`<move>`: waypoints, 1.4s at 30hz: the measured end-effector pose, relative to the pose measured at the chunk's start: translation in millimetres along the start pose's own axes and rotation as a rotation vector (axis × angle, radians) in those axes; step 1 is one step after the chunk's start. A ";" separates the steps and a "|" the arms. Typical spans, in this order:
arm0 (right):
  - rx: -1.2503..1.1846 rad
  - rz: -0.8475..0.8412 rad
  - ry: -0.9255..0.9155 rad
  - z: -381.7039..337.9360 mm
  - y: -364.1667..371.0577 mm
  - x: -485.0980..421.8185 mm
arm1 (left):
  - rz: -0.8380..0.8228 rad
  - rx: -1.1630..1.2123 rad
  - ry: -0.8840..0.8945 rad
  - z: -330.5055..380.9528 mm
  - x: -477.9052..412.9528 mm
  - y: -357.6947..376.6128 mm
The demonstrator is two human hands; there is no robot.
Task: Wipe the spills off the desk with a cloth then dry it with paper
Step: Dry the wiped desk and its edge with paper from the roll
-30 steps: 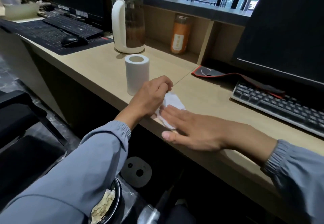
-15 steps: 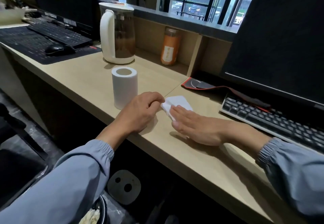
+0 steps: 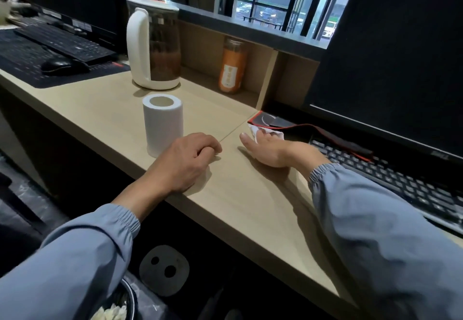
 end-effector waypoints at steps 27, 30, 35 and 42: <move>-0.044 -0.038 0.252 15.0 7.7 6.5 | 0.001 0.053 -0.005 1.3 -1.7 0.3; -0.083 -0.054 0.222 11.3 -4.0 0.4 | -0.008 0.049 -0.016 2.6 -1.1 -0.4; -0.122 0.021 0.162 17.2 2.2 -12.1 | 0.002 0.049 -0.020 3.1 0.0 -0.6; -0.134 0.110 0.084 20.0 11.2 -3.6 | 0.005 0.052 -0.016 4.5 -0.1 -1.3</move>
Point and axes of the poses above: each hand's wrist, its own x-axis away from the middle knuckle, its own y-axis out of the palm, z = x × y, the point moved 3 cm from there along -x, towards the middle knuckle, and after that the axes turned 15 degrees about -z, right-handed, at the moved point
